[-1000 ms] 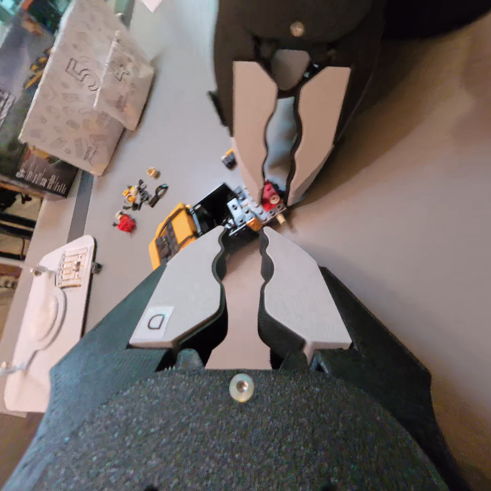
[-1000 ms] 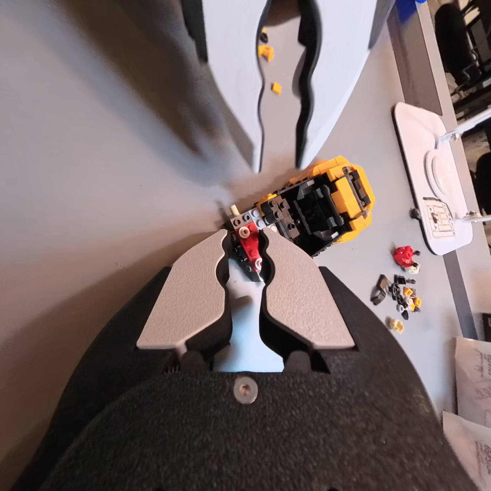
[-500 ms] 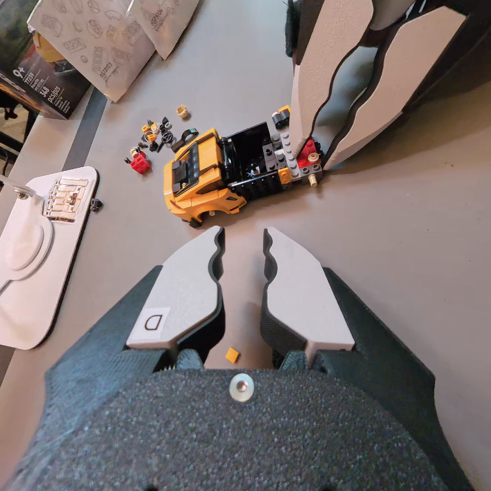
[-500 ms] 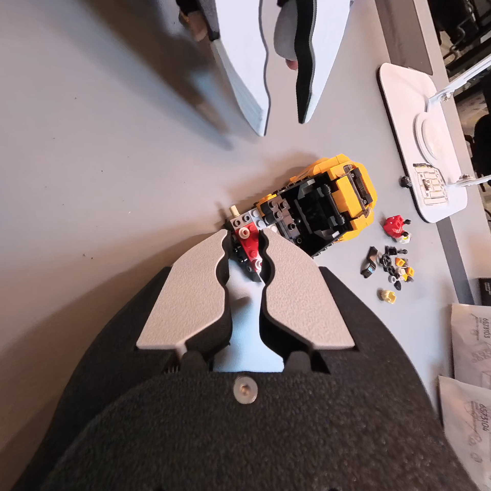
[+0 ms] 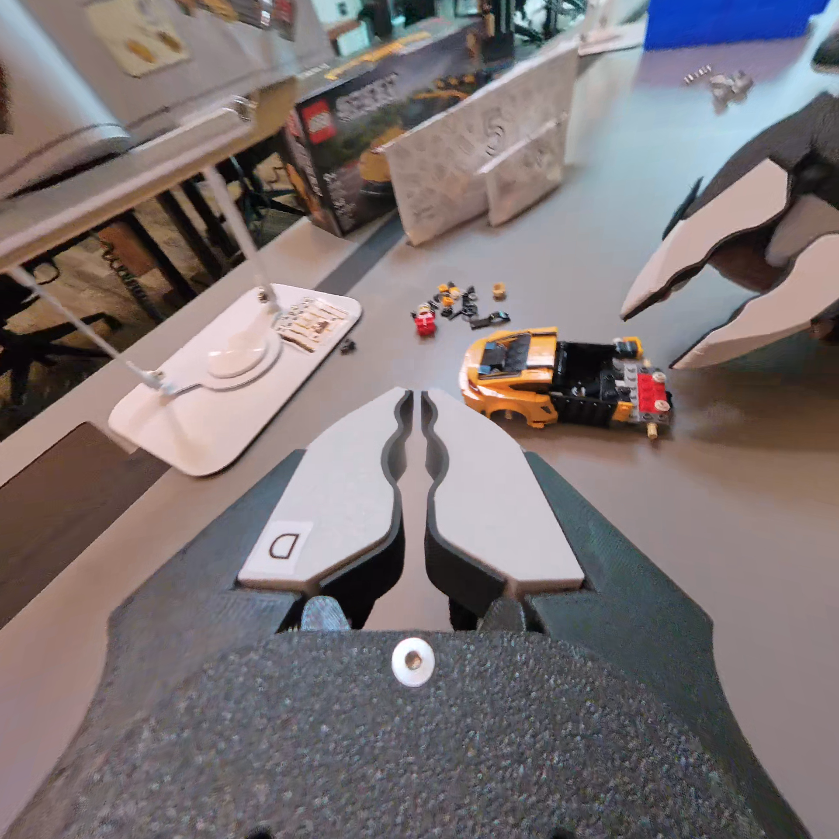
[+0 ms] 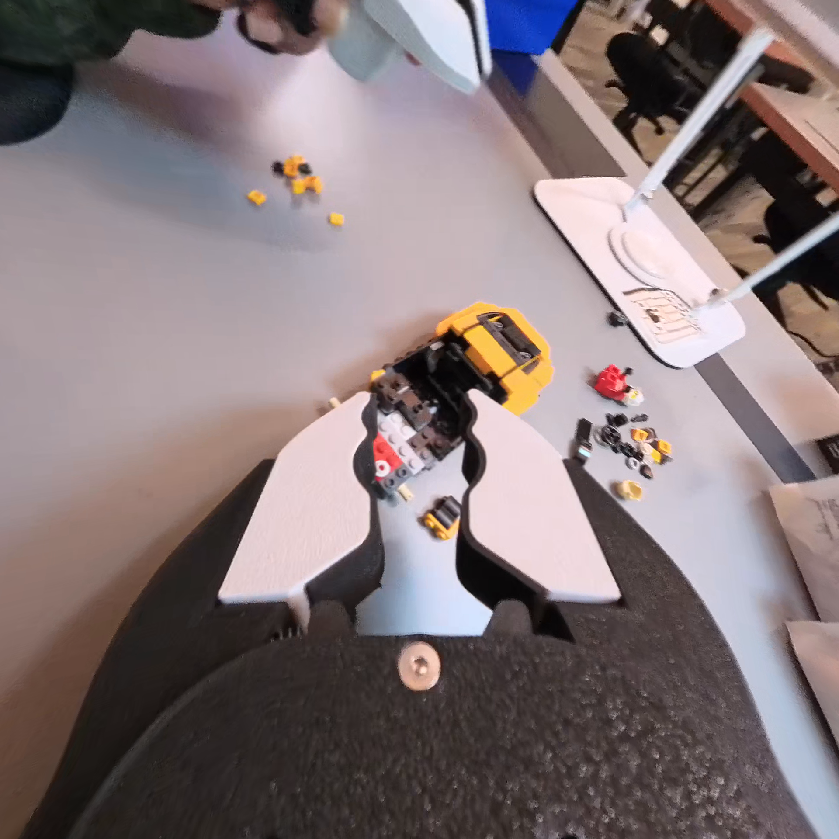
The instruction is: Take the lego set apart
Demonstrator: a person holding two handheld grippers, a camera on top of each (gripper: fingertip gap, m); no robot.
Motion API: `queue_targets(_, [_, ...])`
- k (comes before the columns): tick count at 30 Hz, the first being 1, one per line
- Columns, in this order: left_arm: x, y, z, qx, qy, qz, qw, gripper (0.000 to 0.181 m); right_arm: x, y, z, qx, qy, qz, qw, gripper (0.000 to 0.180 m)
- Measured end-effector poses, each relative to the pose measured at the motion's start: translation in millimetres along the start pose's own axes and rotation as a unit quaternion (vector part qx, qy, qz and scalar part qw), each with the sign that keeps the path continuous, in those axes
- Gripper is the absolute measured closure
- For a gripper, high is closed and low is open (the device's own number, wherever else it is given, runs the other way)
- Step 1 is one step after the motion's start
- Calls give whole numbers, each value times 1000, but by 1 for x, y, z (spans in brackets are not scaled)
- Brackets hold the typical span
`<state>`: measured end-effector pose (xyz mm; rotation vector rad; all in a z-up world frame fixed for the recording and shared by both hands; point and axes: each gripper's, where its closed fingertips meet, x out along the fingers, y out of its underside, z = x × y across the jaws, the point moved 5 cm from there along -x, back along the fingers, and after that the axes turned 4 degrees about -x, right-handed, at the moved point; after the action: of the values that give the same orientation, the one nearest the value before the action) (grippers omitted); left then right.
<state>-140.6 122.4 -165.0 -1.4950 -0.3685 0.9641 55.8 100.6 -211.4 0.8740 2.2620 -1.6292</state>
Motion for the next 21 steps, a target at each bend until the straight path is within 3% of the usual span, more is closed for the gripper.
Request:
queue_targets(7, [-36, -9, 12, -12, -72, -2, 997, 176, 1, 9, -15, 82, 12, 4, 997, 120])
queue_targets(11, [-59, 5, 20, -17, -112, 41, 993, 169, 5, 13, -13, 82, 8, 14, 996, 118])
queue_targets(15, [-70, 48, 14, -66, -58, 168, 982, 150, 6, 12, -14, 79, 15, 11, 997, 120])
queue_targets(21, [-70, 95, -6, -65, 2, 290, 955, 146, -6, 0, -28, 89, 72, -44, 993, 124])
